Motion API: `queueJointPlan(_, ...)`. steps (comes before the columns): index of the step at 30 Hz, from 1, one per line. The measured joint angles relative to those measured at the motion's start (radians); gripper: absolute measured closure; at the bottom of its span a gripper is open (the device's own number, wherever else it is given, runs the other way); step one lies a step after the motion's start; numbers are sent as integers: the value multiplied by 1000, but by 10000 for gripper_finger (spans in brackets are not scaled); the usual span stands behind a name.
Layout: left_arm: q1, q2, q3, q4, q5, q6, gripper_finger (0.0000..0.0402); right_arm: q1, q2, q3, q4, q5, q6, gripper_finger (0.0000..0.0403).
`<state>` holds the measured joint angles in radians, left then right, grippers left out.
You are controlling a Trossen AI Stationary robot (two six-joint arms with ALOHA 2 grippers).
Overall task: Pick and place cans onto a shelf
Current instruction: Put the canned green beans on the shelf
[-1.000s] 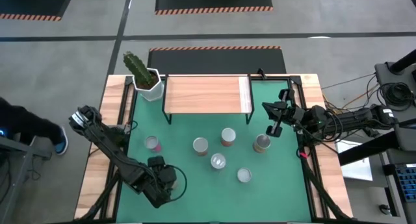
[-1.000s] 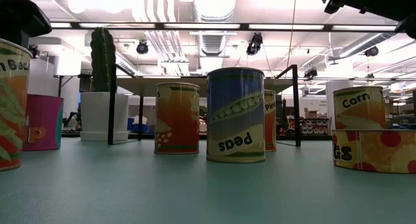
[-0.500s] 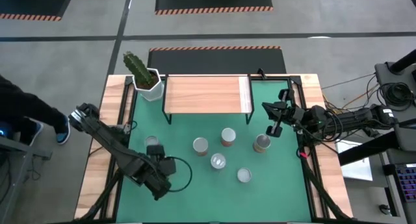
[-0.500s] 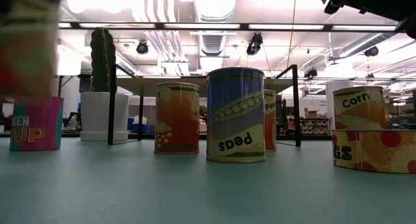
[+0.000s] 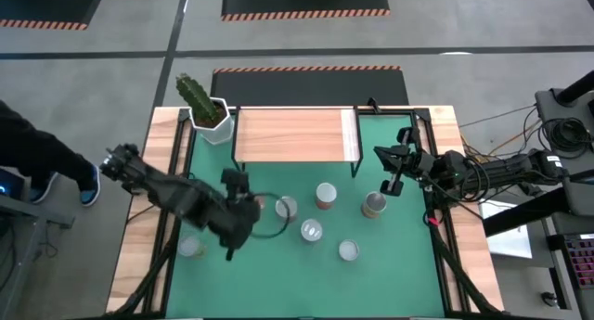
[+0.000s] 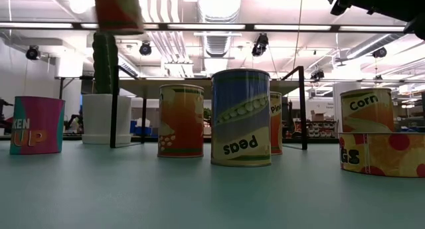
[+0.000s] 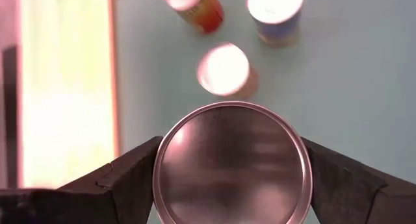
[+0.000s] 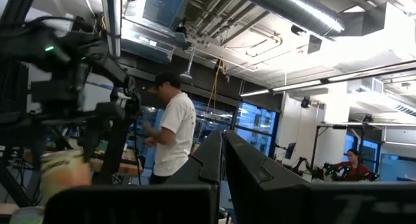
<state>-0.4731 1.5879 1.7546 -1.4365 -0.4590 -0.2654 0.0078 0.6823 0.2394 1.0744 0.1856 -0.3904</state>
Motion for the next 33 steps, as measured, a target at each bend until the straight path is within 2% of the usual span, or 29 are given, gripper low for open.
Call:
queueJointPlan(6,158,0,105,1,42,253,101,0,0,0,0,0,0,394)
queueJointPlan(12,373,-1,183,36,149,477,101,0,0,0,0,0,-1,394)
queueJointPlan(15,497,0,208,88,242,572,99,0,0,0,0,0,-1,394)
queueJointPlan(19,665,17,229,133,396,622,98,0,0,0,0,0,-2,394)
queueJointPlan(26,891,62,213,130,577,636,98,0,0,0,-3,0,13,394)
queueJointPlan(33,951,97,212,108,601,705,97,0,0,0,-23,0,14,394)
